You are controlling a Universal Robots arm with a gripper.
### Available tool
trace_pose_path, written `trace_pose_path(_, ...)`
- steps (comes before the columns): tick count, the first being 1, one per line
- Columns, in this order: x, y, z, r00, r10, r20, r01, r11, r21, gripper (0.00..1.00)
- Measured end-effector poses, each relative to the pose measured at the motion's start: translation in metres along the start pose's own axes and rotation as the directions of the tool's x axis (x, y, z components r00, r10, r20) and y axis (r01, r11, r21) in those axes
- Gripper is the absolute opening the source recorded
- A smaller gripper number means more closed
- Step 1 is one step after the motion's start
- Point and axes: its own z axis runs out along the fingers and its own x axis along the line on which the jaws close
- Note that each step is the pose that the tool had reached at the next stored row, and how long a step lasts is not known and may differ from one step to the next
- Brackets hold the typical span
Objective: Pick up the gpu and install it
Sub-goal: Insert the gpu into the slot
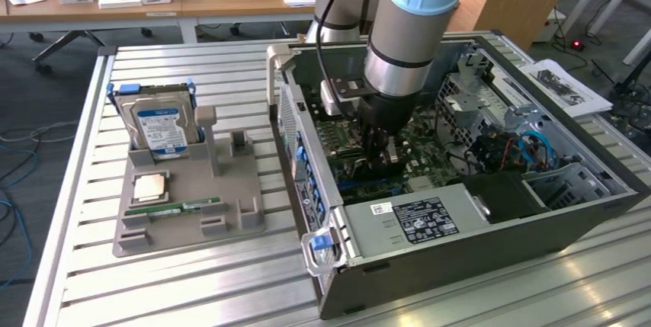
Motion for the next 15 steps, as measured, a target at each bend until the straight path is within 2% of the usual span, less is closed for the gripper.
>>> trace_pose_path(15,0.0,0.0,0.0001,1.0,0.0,0.0,0.0,1.0,0.0,0.26)
